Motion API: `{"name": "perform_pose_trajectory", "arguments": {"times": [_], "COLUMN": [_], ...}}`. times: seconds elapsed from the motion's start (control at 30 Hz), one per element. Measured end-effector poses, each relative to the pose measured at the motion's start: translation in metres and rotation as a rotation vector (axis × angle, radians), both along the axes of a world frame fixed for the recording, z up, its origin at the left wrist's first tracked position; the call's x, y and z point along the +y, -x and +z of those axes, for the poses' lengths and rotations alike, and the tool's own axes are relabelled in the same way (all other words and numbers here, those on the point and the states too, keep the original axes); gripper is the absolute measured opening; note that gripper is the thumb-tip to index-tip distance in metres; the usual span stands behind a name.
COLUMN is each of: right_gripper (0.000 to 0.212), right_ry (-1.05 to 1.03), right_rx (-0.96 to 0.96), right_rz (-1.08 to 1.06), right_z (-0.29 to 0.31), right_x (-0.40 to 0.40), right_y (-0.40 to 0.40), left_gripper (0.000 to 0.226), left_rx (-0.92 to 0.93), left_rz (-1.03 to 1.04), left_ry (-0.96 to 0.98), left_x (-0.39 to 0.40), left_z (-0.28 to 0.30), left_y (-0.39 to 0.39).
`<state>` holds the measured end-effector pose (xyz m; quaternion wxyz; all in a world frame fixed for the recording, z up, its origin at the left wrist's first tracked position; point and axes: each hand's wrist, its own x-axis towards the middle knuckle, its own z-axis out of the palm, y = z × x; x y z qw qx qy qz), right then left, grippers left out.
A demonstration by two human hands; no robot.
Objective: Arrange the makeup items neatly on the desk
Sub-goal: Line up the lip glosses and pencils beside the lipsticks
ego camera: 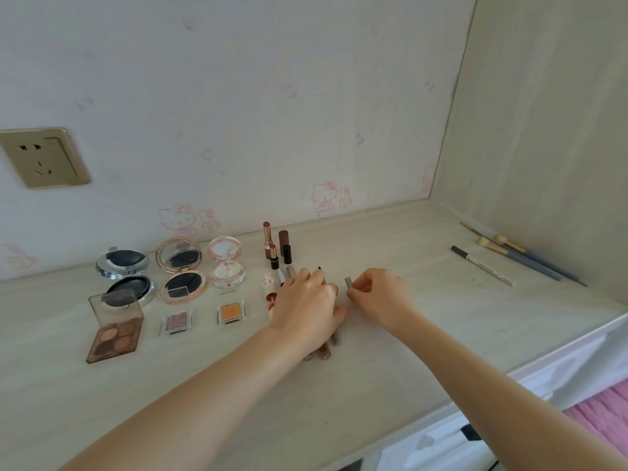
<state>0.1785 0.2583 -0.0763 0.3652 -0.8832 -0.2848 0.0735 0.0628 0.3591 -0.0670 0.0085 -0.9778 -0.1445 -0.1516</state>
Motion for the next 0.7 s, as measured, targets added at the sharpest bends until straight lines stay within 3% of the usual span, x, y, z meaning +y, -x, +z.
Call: {"name": "perform_pose_trajectory", "arguments": {"times": [0.17,0.7], "right_gripper": [0.026,0.028], "right_ry": [0.013,0.143], "right_rx": [-0.079,-0.217], "right_rz": [0.117,0.271], "right_z": [0.001,0.000], "right_x": [-0.003,0.003], "right_y": [0.002,0.001], "left_gripper": [0.039,0.034], "left_rx": [-0.076,-0.030], "left_rz": [-0.084,-0.100], "left_ry": [0.113,0.145], "left_x": [0.002,0.000], "left_z": [0.001,0.002], "left_y": [0.023,0.036]}}
